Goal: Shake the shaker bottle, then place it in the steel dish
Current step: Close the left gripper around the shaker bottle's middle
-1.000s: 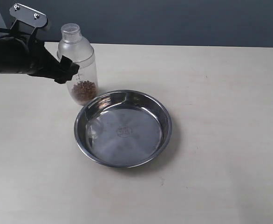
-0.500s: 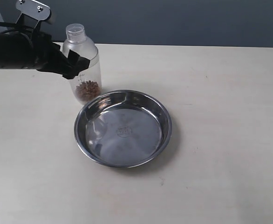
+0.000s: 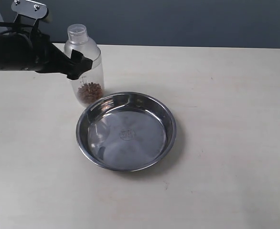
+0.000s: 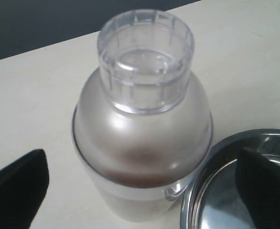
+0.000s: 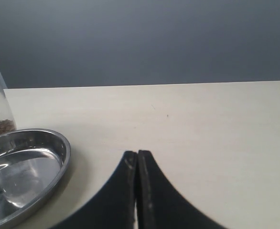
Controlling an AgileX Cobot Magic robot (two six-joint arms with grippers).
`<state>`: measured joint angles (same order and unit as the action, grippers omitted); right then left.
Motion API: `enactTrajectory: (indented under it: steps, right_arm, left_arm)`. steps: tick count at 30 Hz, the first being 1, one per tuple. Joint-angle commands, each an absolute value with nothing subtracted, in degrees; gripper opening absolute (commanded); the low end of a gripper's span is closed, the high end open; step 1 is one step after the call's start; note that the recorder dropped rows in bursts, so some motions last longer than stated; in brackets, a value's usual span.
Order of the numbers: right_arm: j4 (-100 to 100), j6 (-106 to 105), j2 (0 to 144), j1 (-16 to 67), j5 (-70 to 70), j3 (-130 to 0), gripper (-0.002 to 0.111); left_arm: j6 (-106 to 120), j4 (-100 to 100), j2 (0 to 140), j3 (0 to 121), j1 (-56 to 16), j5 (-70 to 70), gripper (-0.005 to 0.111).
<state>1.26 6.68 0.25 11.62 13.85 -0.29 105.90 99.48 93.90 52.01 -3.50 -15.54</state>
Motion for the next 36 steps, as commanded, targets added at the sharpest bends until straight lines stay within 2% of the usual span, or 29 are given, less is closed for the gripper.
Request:
enactTrajectory:
  steps: [1,5,19,36]
  right_arm:
    - [1.27,6.68,0.0,11.38,13.33,0.0,-0.001]
    - [1.27,6.68,0.0,11.38,13.22,0.0,-0.001]
    - [1.27,6.68,0.0,11.38,13.22,0.0,-0.001]
    - [1.27,6.68,0.0,11.38,13.09,0.0,-0.001]
  left_arm:
    - [104.93,99.95,95.31,52.35,-3.53,-17.47,0.105]
    - [106.07,99.95,99.4,52.57,-3.53,-22.29,0.105]
    - [112.04,99.95,107.85,59.82,-3.53,-22.44,0.105]
    - [109.57,99.95,108.59,63.29,-3.53,-23.49,0.105]
